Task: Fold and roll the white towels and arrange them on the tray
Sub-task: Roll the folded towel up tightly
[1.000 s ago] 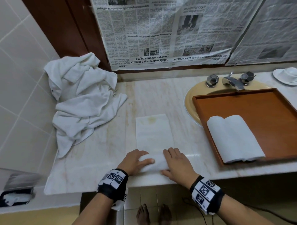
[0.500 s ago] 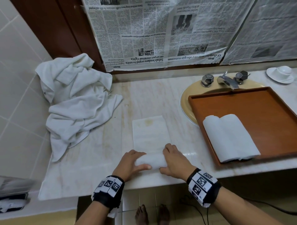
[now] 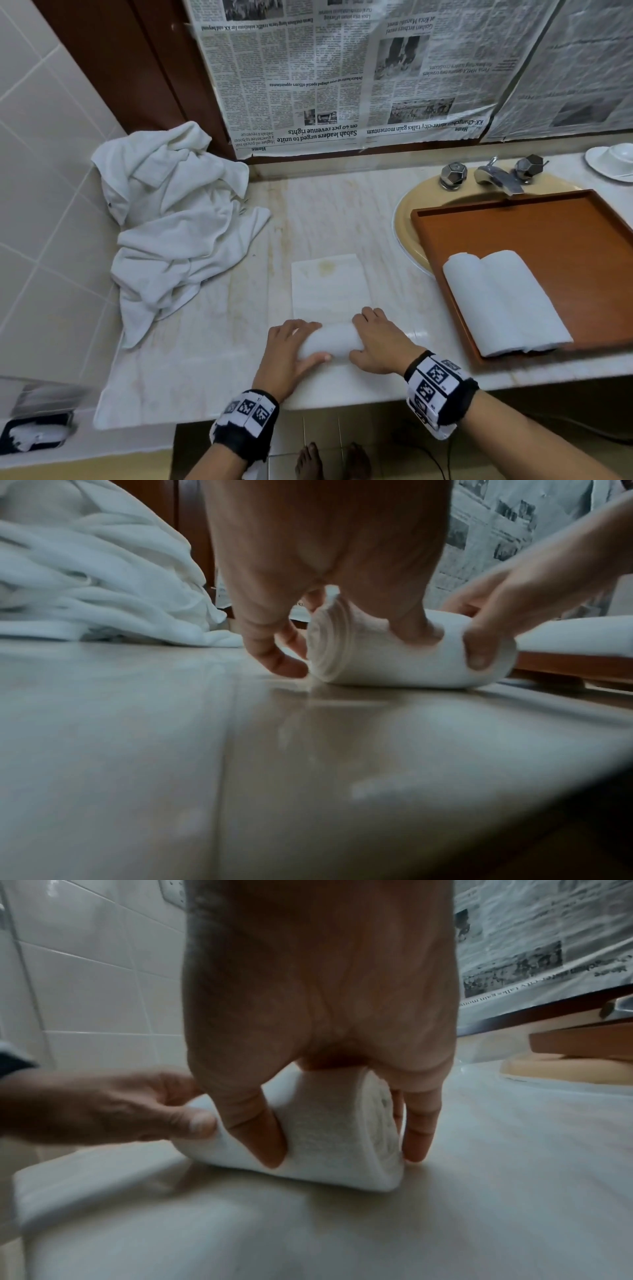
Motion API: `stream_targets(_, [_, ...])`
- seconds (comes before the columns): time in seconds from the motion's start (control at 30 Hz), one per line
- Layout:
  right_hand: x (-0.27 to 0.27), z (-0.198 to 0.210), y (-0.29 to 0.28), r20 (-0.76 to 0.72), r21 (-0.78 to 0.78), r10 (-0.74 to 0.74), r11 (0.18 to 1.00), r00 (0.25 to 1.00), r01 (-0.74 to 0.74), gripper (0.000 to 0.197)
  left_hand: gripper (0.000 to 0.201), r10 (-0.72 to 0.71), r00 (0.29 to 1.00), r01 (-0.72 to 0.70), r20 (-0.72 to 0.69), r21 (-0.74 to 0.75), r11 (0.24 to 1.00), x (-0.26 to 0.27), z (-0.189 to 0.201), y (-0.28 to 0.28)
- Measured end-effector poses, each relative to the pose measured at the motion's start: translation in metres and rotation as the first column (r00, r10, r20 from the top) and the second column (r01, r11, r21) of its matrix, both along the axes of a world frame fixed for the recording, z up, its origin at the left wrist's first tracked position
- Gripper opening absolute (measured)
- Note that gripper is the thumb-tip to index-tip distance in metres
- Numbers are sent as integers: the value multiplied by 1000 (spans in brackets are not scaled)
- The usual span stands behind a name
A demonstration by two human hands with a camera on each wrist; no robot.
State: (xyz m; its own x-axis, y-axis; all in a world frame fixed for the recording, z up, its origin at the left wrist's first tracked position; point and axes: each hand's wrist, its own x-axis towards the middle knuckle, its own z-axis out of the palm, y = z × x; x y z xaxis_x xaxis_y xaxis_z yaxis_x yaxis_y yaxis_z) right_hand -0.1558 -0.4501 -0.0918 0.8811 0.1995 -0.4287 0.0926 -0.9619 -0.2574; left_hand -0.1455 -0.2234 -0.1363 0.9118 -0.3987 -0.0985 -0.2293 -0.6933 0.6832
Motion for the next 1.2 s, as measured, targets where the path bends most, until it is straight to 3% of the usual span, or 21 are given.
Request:
stream_targets(0.13, [-22,-8,2,235,-28,49,999,971,-44,71,54,-86,977,86,-197,-11,996,33,17,2])
stream_targets(0.23, [-28,-20,5,327,2,21,1000,945,-23,62,54,-110,960,120,-258,25,992,44,25,-2])
stream_targets(0.3, [-22,-19,5,299,10,10,1000,954,-13,55,61,-87,976,101,-199,60,993,39,22,-4])
stream_targets(0.43, [0,-7,2,133,43,2,999,991,-8,58,78,-87,995,79,57,133,988,9,8,-7])
stream_targets(0.5, [7,-1,0,-14,90,-12,996,1000,14,62,80,-57,997,53,46,95,994,-3,3,-9])
stream_targets(0.6, [4,2,-5,-140,158,-13,987,990,35,71,74,-25,992,31,-125,44,999,-1,7,-8])
stream_targets(0.67, [-7,1,-7,-21,139,29,990,999,-26,70,68,-47,978,63,-205,75,995,7,13,-7])
stream_targets(0.73, [-19,-2,-7,171,15,139,989,975,-144,67,75,-74,964,108,-254,124,986,13,18,-7])
stream_targets(0.8, [-25,-8,-4,240,-72,197,980,951,-185,70,88,-96,955,151,-281,184,971,17,20,-6])
stream_targets(0.87, [-24,-15,-2,254,-46,173,985,952,-167,69,90,-84,954,142,-289,186,972,17,21,-7])
stream_targets(0.97, [-10,-13,-6,71,167,31,985,997,-42,66,83,-91,985,115,-148,163,980,9,20,-7])
stream_targets(1.07, [4,-5,-12,-128,271,8,962,992,27,65,72,-134,991,129,24,155,979,-8,11,-5])
stream_targets(1.13, [5,-1,-12,-209,256,31,966,978,24,66,69,-90,995,93,-42,79,993,-14,6,-2])
stream_targets(1.2, [-2,-1,-9,-163,190,44,982,986,-12,69,68,-52,991,57,-123,36,998,-9,2,-2])
